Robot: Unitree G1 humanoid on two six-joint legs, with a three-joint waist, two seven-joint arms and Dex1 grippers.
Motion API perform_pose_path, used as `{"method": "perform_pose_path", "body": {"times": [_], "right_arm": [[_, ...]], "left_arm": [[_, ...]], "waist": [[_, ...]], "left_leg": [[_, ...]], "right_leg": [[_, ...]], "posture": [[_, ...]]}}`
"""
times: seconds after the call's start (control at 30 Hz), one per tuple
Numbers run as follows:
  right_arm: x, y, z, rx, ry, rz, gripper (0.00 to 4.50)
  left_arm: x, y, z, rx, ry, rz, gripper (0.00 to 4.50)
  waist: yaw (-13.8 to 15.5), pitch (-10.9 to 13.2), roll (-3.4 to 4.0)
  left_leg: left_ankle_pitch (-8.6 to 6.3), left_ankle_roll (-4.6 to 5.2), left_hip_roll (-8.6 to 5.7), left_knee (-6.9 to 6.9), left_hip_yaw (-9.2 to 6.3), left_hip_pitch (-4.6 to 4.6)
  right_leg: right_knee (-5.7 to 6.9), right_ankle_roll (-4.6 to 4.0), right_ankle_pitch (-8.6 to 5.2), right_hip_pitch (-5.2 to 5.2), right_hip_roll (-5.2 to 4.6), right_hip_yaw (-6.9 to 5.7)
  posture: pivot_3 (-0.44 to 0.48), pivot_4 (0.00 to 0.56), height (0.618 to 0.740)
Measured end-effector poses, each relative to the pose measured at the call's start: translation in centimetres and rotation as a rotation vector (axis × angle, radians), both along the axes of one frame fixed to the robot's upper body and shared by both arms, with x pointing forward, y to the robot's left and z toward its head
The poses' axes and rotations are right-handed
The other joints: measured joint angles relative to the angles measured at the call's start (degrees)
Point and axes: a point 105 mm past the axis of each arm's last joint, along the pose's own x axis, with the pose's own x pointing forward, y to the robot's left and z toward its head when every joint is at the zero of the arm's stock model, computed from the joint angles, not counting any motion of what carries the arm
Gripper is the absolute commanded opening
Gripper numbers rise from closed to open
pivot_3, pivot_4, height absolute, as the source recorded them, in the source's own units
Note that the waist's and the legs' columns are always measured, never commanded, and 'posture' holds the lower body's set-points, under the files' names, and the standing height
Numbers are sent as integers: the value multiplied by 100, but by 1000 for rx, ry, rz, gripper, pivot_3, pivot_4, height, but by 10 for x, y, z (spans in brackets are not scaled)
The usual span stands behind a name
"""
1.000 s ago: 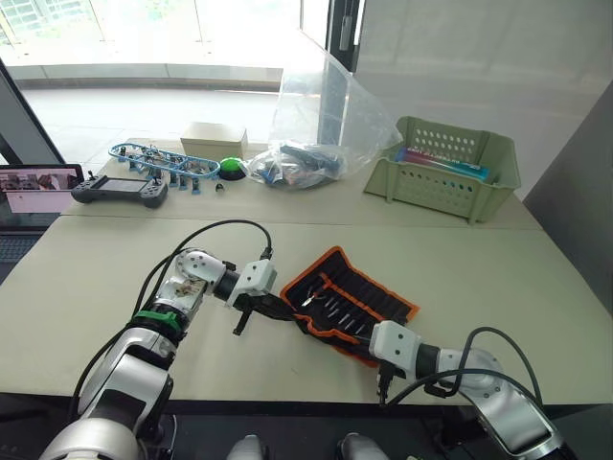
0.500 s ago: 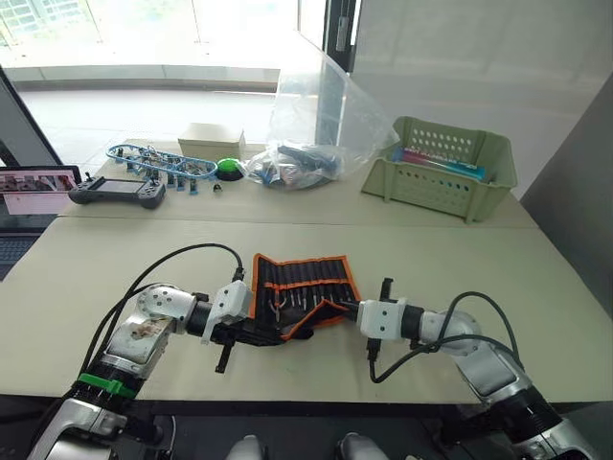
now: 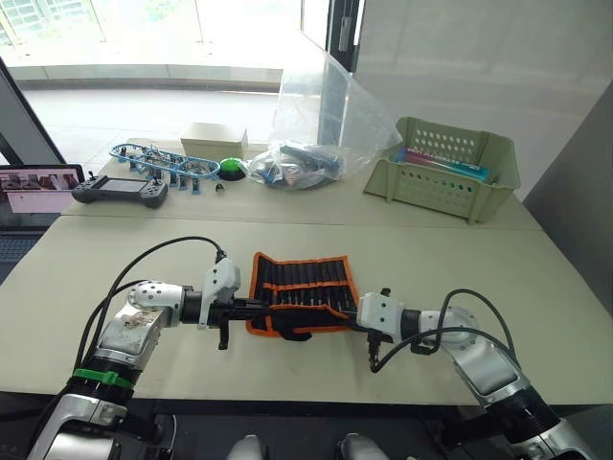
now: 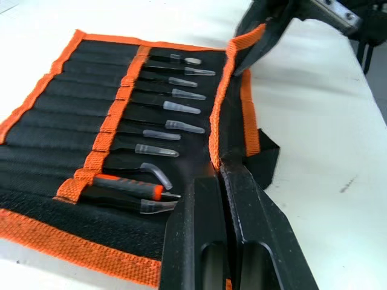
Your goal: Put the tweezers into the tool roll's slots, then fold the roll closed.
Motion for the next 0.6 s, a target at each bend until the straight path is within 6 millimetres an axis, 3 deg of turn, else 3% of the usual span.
{"method": "perform_pose_path", "body": {"times": [0.27,0.6], "right_arm": [[-14,3,2,37,84,-19,0],[-13,10,10,85,121,-69,0]], "left_arm": [[7,1,0,20,-31,3,29],[17,6,5,21,-41,6,29]], "waist": [[2,0,0],[2,0,0]], "left_leg": [[0,0,-1,0,0,-2],[0,0,-1,0,0,-3]], "right_leg": [[-1,0,0,-1,0,0],[-1,1,0,-2,0,-1]], "posture": [[0,150,740],[0,150,740]]}}
